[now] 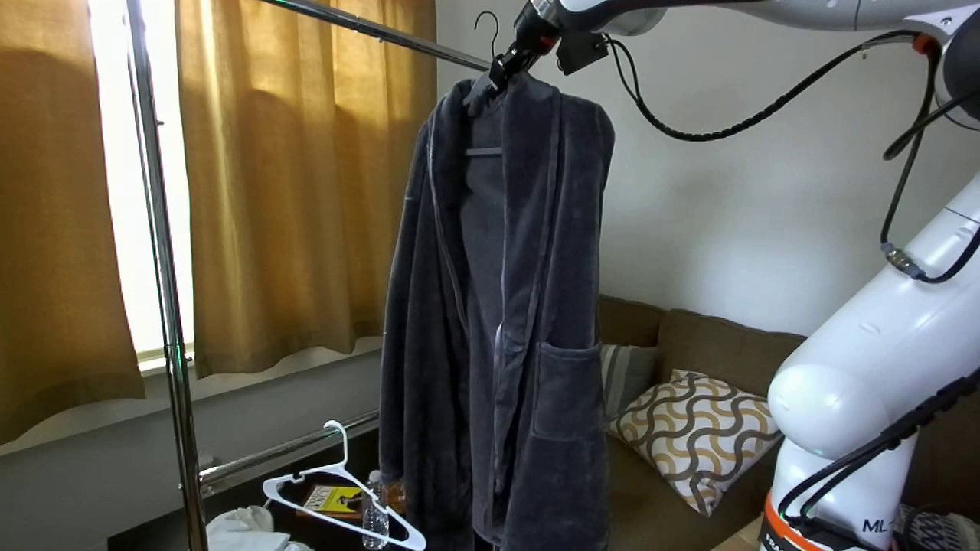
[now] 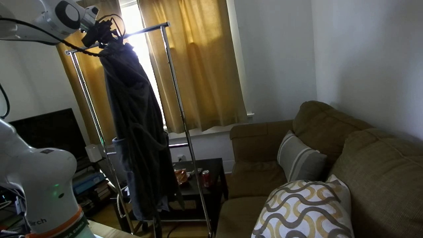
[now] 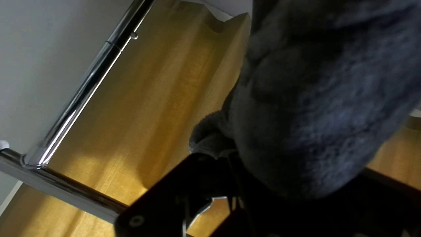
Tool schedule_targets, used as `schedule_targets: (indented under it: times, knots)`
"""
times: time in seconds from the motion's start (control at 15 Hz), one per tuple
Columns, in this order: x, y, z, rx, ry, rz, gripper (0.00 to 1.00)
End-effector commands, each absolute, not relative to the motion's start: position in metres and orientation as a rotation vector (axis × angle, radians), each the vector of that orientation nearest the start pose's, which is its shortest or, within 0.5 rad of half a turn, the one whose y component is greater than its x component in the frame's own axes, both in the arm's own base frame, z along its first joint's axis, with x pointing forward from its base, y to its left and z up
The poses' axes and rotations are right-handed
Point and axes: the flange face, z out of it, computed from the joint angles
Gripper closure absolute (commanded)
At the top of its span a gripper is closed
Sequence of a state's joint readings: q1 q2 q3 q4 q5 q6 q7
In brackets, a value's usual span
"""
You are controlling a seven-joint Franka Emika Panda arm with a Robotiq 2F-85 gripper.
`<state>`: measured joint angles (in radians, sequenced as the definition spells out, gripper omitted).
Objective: Move the hanger with the rob to the top rod
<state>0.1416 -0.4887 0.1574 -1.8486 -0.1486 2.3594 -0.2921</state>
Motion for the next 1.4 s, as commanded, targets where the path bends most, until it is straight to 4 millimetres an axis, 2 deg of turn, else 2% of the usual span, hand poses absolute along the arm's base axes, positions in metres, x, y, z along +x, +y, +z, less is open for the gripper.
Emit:
schedule_targets:
  times: [0.0, 0.2, 0.27, 0.6, 1.07, 1.33]
  knots:
    - [0.399, 0.151, 0.825, -2.789, -0.958, -1.596, 0.89]
    - [0.399, 0.151, 0.827, -2.787, -0.959, -1.599, 0.89]
    - [0.399, 0.151, 0.827, -2.787, -0.959, -1.6, 0.97]
    - [0.434, 0.144, 0.835, -2.761, -0.882, -1.69, 0.97]
    - [0.47, 0.143, 0.872, -2.636, -0.81, -1.922, 0.97]
    - [0.497, 0.14, 0.874, -2.616, -0.744, -1.926, 0.97]
